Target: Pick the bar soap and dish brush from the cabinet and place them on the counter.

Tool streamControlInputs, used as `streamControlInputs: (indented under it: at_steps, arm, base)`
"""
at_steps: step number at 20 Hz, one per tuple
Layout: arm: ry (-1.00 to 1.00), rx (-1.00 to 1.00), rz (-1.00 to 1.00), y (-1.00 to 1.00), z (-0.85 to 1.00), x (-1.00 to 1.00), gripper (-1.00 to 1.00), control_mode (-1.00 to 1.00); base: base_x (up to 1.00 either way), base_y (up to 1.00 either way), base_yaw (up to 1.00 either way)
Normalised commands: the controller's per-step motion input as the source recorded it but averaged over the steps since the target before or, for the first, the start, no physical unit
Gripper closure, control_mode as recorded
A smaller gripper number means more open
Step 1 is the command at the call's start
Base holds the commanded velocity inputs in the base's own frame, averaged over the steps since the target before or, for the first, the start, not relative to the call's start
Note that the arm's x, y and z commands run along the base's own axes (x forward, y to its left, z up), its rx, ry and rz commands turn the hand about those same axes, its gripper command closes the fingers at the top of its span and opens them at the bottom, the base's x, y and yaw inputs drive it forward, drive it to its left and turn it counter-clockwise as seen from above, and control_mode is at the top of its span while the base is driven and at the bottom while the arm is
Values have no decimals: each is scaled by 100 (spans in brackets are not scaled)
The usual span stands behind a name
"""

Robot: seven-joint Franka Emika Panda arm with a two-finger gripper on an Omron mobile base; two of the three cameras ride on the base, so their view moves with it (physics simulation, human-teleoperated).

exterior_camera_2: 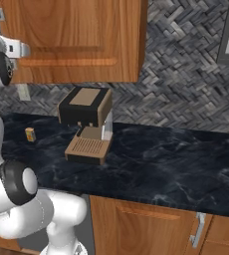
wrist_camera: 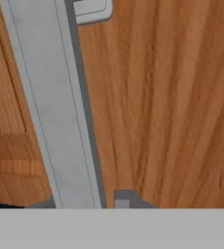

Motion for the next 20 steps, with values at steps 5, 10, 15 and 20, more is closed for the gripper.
streamControlInputs:
  at_steps: [5,10,15,20]
  arm:
    - [0,0,4,-58,21,-71,100,-100]
    - [5,2,6,-63,30,-59,100,-100]
    - [10,4,6,-72,37,-51,100,-100]
    - [11,4,7,-66,36,-40,100,-100]
  base:
    - [0,0,0]
    - [0,0,0]
    - [0,0,0]
    - [0,0,0]
